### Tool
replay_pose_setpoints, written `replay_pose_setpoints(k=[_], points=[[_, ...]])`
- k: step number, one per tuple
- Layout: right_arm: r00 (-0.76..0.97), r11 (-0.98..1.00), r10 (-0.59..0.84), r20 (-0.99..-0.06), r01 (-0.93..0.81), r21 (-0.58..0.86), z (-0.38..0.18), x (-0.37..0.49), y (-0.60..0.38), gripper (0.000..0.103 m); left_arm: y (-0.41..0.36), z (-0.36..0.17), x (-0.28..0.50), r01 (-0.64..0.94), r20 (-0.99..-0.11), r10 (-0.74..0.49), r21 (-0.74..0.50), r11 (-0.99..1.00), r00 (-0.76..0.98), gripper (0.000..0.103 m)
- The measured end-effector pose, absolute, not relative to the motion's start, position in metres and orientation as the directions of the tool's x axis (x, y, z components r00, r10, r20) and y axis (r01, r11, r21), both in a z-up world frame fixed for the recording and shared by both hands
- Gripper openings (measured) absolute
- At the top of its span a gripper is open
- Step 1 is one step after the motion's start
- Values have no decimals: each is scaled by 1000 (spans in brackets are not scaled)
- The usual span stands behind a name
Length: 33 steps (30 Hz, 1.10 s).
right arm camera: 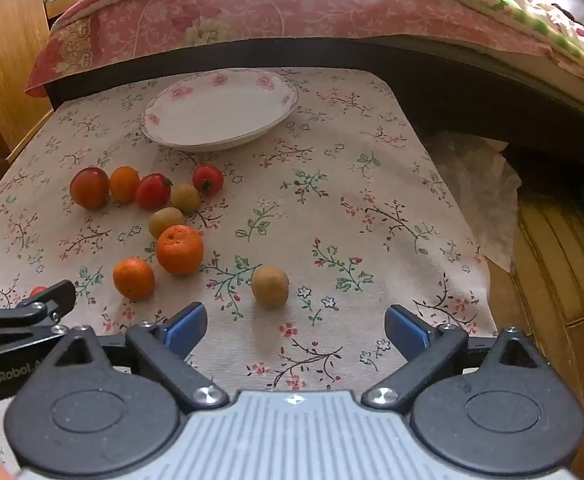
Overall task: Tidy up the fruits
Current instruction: 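Move both grippers toward the two mandarin oranges among the fruit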
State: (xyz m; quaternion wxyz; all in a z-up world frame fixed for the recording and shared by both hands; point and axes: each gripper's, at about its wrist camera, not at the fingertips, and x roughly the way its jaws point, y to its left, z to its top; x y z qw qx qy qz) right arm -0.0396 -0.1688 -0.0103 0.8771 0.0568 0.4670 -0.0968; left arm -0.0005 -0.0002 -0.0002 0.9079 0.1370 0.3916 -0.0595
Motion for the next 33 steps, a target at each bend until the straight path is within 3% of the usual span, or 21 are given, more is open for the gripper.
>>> replay_pose_setpoints(k=[21, 33], points=[[542, 975, -107, -834, 220, 17, -13, -38, -166, 96, 1, -8, 0, 216, -732, -4, 196, 957, 682, 102], [539, 979, -89, -838, 202, 26, -15, -36, -165, 96, 4, -4, 2, 200, -724, -44, 131, 971, 689, 102]])
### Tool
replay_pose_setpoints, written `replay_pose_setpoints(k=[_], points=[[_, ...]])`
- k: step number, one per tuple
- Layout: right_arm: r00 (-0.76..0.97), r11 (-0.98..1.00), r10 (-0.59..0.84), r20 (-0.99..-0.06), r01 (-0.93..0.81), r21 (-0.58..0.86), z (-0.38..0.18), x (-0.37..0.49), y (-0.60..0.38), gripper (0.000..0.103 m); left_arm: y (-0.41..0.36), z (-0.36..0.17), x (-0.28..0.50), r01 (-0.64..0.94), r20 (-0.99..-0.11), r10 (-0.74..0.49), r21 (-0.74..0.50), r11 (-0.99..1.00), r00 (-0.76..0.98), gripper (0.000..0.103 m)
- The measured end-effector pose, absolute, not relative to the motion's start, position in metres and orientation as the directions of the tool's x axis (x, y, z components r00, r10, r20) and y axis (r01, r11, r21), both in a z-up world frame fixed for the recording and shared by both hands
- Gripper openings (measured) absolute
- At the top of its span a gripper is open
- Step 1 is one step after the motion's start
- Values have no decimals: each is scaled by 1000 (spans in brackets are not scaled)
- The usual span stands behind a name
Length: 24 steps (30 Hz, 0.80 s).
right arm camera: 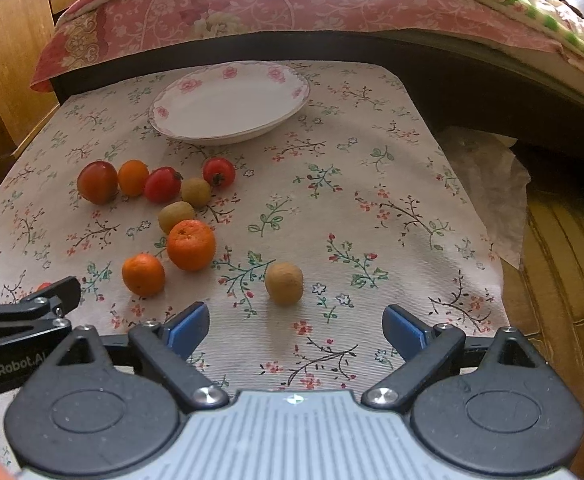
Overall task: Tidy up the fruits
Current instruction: 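Move both grippers toward the two mandarin oranges among the fruit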
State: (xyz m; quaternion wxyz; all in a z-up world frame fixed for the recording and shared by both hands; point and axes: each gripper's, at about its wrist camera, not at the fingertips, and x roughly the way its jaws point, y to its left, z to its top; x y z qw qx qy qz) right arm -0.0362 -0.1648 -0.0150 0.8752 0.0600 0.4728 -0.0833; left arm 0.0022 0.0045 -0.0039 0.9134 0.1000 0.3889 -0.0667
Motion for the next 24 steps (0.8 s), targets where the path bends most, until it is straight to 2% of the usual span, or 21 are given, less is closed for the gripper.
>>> replay_pose_setpoints(k=[5, 14, 24], points=[[542, 980, -90, -836, 197, 23, -15, -35, -163, 96, 6, -3, 3, 190, -698, -35, 146, 971, 716, 102], [544, 980, -84, -835, 195, 29, -15, -32, -163, 96, 7, -4, 4, 194, -725, -9, 173, 966, 688, 102], [566, 989, -56, -822, 146, 33, -18, -18, -160, 95, 7, -4, 8, 202, -707, -1, 201, 959, 707, 102]])
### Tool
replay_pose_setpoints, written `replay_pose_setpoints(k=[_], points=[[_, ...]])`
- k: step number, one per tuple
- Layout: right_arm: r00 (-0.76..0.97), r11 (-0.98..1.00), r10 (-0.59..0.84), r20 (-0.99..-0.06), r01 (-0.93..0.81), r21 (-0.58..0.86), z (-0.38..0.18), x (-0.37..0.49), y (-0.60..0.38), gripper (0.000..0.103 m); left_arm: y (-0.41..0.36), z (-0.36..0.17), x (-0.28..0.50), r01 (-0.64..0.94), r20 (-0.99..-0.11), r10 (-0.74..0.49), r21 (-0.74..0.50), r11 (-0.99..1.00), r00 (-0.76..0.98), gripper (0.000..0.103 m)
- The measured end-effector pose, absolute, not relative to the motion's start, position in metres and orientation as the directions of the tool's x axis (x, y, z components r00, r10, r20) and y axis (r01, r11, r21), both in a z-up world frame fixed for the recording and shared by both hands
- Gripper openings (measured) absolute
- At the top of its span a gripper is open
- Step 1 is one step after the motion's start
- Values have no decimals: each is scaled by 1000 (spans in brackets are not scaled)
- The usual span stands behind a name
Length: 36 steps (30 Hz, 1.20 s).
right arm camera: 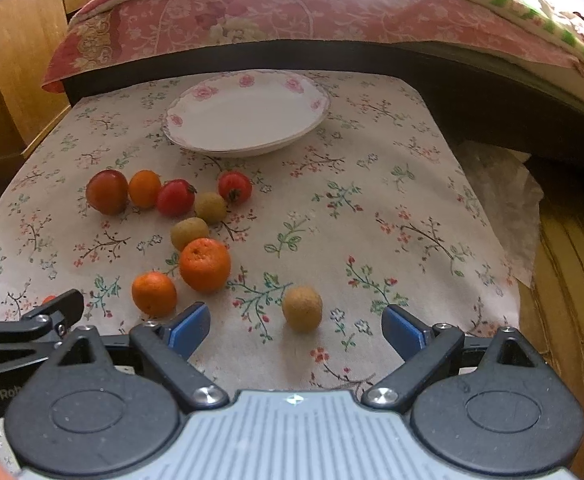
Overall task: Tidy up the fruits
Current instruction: 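Move both grippers toward the two mandarin oranges among the fruit, then close the right gripper on a mandarin orange while the left gripper grasps another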
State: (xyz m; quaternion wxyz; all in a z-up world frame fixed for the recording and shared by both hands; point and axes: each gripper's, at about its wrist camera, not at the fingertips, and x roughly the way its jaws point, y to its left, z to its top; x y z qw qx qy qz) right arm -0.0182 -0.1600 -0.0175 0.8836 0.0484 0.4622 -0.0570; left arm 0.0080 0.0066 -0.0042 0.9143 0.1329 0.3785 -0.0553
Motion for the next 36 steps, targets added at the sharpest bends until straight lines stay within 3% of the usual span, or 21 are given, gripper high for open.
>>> replay_pose_setpoints(k=[22, 29, 32, 36], points=[[531, 978, 199, -824, -154, 137, -25, 18, -154, 70, 13, 1, 6, 337, -745, -149, 107, 935, 650, 96], [483, 968, 239, -842, -182, 171, -31, 36, -158, 49, 2, -4, 0, 423, -774, -191, 109, 899, 603, 95], [455, 959, 278, -846, -186, 216, -36, 42, -156, 41, 5, -13, 8, 437, -795, -229, 50, 898, 562, 91], [440, 960, 257, -860, -221, 173, -36, 45, -147, 37, 5, -17, 14, 454, -801, -266, 8, 891, 536, 83]])
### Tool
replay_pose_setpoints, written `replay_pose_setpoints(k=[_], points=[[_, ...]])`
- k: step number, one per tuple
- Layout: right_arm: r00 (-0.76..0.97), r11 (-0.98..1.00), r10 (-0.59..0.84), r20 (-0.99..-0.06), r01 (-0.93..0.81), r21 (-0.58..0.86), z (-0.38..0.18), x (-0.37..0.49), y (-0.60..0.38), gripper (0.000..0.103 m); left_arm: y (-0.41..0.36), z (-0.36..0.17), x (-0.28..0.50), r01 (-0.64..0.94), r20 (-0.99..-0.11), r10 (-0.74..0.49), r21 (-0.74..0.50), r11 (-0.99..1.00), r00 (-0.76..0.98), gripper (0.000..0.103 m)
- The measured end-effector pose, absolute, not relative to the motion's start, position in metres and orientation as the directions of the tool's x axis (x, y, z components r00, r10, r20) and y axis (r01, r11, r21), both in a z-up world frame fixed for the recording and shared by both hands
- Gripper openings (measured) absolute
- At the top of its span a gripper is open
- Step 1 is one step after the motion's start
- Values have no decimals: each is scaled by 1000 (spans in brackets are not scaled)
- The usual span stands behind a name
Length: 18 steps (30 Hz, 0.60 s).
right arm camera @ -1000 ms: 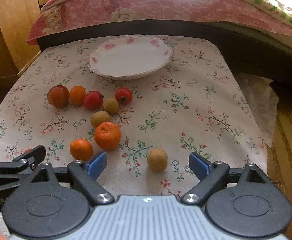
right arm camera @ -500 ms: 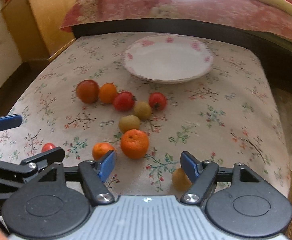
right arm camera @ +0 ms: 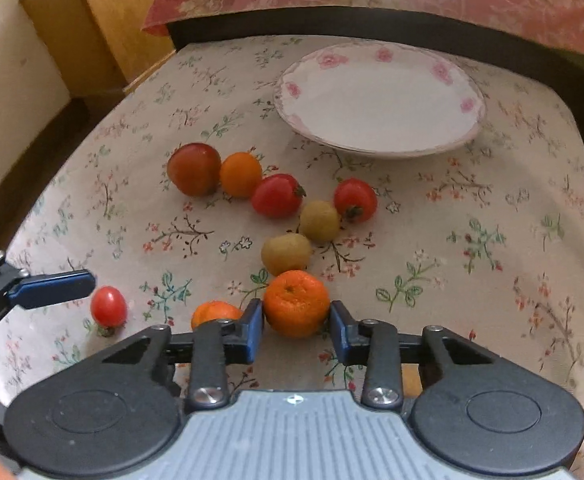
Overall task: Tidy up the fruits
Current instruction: 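Close the right gripper on a mandarin orange while the left gripper grasps another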
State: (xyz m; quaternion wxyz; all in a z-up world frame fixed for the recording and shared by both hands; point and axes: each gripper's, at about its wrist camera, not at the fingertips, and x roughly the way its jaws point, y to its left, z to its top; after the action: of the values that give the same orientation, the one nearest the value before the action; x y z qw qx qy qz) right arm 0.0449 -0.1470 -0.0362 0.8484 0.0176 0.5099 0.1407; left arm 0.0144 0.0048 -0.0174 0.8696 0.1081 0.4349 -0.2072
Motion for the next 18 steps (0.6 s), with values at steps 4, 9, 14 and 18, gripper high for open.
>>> replay_pose_setpoints(k=[4, 9, 14, 18], points=[[419, 962, 255, -871, -199, 185, -35, 43, -161, 36, -4, -22, 20, 484, -805, -298, -16, 875, 513, 69], [424, 962, 267, -866, -170, 213, -28, 36, -176, 36, -21, -22, 23, 504, -798, -306, -3, 864, 519, 61], [430, 967, 255, -866, -141, 214, -26, 33, -184, 36, -35, -28, 27, 502, -809, -238, 80, 861, 537, 51], [445, 966, 258, -857, -144, 216, -19, 33, -184, 36, -38, -30, 29, 499, -827, -223, 78, 863, 515, 41]])
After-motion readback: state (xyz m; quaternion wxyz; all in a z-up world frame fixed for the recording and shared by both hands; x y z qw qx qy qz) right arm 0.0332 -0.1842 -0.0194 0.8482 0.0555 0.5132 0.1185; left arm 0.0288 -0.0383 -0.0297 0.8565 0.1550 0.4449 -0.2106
